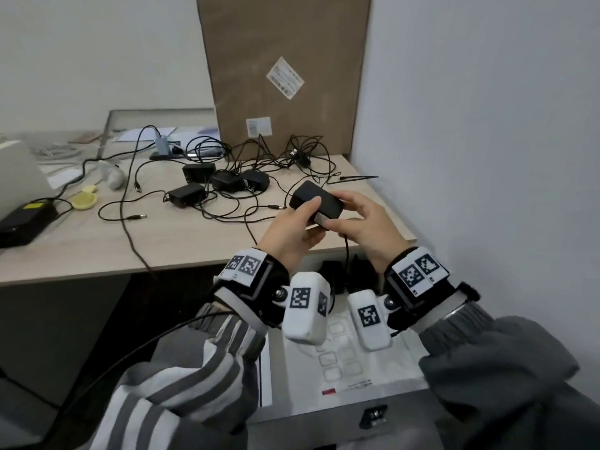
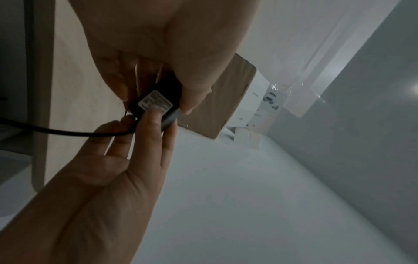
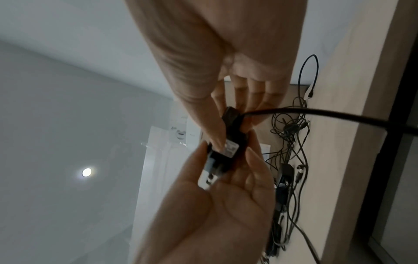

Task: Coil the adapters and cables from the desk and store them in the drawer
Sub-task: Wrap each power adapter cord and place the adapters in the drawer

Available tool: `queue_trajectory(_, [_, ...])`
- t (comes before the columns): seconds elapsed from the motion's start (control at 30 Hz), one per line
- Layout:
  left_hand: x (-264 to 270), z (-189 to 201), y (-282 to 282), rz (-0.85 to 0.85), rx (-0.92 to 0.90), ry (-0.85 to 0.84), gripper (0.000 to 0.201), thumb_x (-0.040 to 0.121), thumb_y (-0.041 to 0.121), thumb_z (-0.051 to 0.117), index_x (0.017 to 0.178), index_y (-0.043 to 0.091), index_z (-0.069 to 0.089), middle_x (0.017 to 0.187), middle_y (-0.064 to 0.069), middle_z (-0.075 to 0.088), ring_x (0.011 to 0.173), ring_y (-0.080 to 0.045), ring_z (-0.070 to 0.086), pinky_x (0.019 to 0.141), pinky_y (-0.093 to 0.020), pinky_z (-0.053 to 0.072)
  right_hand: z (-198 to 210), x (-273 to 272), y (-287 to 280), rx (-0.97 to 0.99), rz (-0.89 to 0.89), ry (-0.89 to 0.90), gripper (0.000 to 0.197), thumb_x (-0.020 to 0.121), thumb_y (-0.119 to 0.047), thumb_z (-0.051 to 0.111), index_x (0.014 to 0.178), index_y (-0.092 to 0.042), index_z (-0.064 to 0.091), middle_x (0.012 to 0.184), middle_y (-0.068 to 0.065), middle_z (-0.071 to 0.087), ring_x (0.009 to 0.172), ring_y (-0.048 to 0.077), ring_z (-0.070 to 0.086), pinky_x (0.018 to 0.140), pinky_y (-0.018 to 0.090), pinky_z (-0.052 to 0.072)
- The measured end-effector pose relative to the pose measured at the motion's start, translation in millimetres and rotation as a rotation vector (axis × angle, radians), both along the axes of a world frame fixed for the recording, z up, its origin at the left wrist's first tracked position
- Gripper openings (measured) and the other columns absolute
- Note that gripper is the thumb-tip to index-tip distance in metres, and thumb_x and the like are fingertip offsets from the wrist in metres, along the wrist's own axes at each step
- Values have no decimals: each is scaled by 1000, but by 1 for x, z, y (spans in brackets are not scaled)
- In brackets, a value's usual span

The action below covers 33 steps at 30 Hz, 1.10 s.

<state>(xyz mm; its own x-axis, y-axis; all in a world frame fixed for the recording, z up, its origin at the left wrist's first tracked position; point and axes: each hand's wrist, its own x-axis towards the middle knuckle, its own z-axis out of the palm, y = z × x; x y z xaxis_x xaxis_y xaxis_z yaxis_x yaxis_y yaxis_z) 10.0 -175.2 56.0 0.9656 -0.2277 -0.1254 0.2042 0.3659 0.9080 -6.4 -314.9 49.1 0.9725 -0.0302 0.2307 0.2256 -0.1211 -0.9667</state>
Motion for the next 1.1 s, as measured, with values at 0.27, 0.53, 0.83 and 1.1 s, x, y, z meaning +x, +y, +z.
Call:
queue_trajectory(0.27, [34, -26, 4, 132, -347, -25, 11, 95, 13, 55, 101, 7, 62, 84, -4, 69, 83, -14, 67, 73, -20, 56, -20, 39, -25, 22, 176, 139, 8, 89, -12, 60, 92, -12, 67, 72, -1, 66, 62, 6, 55, 66, 17, 44])
queue_trajectory(0.53, [40, -51, 10, 204, -104, -35, 30, 87, 11, 66, 115, 11, 54, 92, -3, 64, 78, -12, 61, 61, -19, 47, -38, 50, -33, 237, 173, 177, 15, 92, -7, 53, 93, -9, 68, 57, -7, 51, 50, 5, 38, 54, 17, 33])
queue_trajectory(0.83, [31, -61, 5, 313, -14, -77, 35, 87, 9, 68, 117, -6, 57, 102, -13, 64, 89, -19, 63, 88, -28, 53, -37, 40, -31, 257, 271, 190, 30, 98, -5, 42, 118, -14, 61, 82, 0, 68, 58, 5, 47, 57, 17, 42])
queue_trajectory(1.1, [22, -63, 0, 348, -255, -33, 21, 92, 8, 61, 108, -6, 58, 95, -11, 65, 84, -17, 64, 91, -28, 54, -41, 29, -26, 226, 400, 240, 31, 95, -1, 47, 119, -13, 62, 81, 5, 67, 62, 6, 55, 64, 19, 51])
